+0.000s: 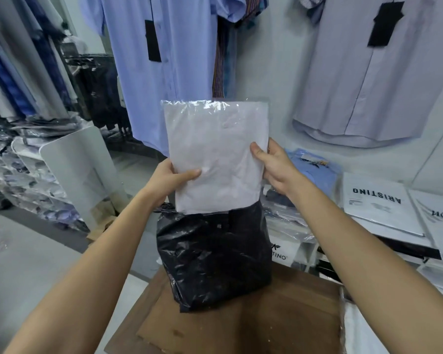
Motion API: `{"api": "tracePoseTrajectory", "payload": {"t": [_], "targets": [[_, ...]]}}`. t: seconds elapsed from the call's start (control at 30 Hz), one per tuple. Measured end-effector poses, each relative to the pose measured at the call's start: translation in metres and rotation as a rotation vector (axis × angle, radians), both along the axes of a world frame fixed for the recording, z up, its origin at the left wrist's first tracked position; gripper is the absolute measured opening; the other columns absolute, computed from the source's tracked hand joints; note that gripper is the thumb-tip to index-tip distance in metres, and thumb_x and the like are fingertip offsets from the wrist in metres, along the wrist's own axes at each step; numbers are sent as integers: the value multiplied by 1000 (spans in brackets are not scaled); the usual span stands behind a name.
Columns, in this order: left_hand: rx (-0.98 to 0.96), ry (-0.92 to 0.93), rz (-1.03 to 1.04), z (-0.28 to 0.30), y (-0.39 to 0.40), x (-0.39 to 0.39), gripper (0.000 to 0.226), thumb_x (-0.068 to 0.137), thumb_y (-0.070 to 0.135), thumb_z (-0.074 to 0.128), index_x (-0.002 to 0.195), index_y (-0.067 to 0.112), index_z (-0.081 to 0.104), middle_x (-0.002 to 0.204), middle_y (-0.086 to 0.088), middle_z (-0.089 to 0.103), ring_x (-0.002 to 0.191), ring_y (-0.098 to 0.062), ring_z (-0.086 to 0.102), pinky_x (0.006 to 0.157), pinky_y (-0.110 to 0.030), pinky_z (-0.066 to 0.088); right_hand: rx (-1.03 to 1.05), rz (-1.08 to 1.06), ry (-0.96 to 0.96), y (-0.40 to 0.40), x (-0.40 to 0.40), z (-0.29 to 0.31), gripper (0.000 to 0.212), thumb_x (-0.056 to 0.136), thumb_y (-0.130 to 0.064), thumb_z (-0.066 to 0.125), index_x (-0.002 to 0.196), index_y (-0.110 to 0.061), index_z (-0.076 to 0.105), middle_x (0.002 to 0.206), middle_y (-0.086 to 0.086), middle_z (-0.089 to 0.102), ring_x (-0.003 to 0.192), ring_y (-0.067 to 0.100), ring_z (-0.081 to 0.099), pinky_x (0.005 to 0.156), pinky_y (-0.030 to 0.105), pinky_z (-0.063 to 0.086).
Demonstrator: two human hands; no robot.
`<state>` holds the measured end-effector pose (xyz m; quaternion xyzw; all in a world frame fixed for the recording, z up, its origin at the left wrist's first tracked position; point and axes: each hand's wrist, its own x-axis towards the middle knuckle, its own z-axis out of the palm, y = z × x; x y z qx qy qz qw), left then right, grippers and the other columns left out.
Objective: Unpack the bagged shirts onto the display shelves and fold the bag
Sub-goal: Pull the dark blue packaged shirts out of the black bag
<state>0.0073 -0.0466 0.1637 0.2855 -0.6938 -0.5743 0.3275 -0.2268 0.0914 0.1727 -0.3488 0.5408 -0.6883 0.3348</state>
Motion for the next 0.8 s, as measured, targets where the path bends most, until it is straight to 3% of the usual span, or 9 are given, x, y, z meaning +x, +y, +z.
{"api": "tracePoseTrajectory", "payload": {"t": [0.1, 0.2, 0.3, 0.43, 0.5, 0.53, 0.6, 0.7, 0.8], "targets": [[-128, 20, 116, 7, 0, -11, 44, 80, 17, 86, 119, 20, 66, 108, 11, 75, 95, 0, 72, 84, -24, 60, 24, -88, -26, 6, -6, 4, 35, 97, -21, 69, 129, -16, 56, 123, 4, 71, 114, 26, 69, 88, 42, 60], [-409, -105, 150, 31, -4, -23, 38, 81, 29, 84, 110, 31, 60, 108, 12, 70, 96, -5, 69, 82, -27, 54, 156, -295, 157, 15, -19, 4, 79, 83, -27, 83, 146, -19, 37, 132, 7, 59, 115, 24, 64, 83, 30, 55], [-778, -407, 44, 60, -5, -45, 48, 83, 32, 82, 121, 18, 55, 107, 1, 65, 96, -22, 58, 77, -33, 40, 204, -512, 635, 26, -30, 5, 121, 65, -43, 92, 159, -28, 16, 151, 9, 36, 136, 25, 41, 110, 38, 39], [-1044, -609, -148, 81, 7, -78, 45, 76, 28, 88, 108, 9, 62, 95, -2, 63, 94, -29, 58, 68, -31, 28, 50, -432, 1356, 36, -21, 30, 117, 56, -58, 87, 156, -27, 34, 155, 6, 39, 144, 29, 35, 118, 50, 30], [-1100, -617, -246, 83, 17, -91, 47, 69, 30, 92, 99, 8, 63, 88, -2, 64, 85, -26, 58, 65, -30, 28, 113, -302, 1599, 36, -12, 36, 114, 56, -65, 82, 154, -28, 37, 148, 3, 51, 141, 29, 41, 118, 51, 27], [-1110, -614, -281, 83, 22, -97, 49, 67, 31, 93, 98, 10, 62, 86, 0, 64, 80, -22, 56, 64, -28, 29, 196, -242, 1614, 37, -7, 38, 113, 58, -66, 82, 154, -29, 36, 141, 3, 59, 134, 28, 48, 116, 47, 29], [-1097, -566, -327, 82, 33, -104, 53, 62, 34, 96, 95, 15, 58, 83, 5, 61, 73, -14, 52, 61, -19, 34, 386, -190, 1517, 39, -4, 43, 98, 64, -66, 81, 149, -32, 43, 121, 4, 69, 114, 29, 61, 96, 40, 39], [-1082, -511, -330, 83, 39, -105, 56, 61, 38, 96, 94, 18, 55, 84, 8, 59, 75, -12, 53, 62, -11, 37, 521, -190, 1456, 46, -13, 40, 50, 74, -68, 74, 105, -29, 68, 97, 3, 71, 99, 30, 64, 71, 36, 39], [-1128, -695, -193, 94, 28, -92, 53, 61, 57, 91, 95, 26, 64, 91, 12, 64, 87, -16, 55, 72, -28, 47, 461, -196, 1266, 62, -29, 28, 40, 80, -65, 71, 85, -26, 67, 79, -6, 65, 87, 22, 62, 66, 36, 42]]}}
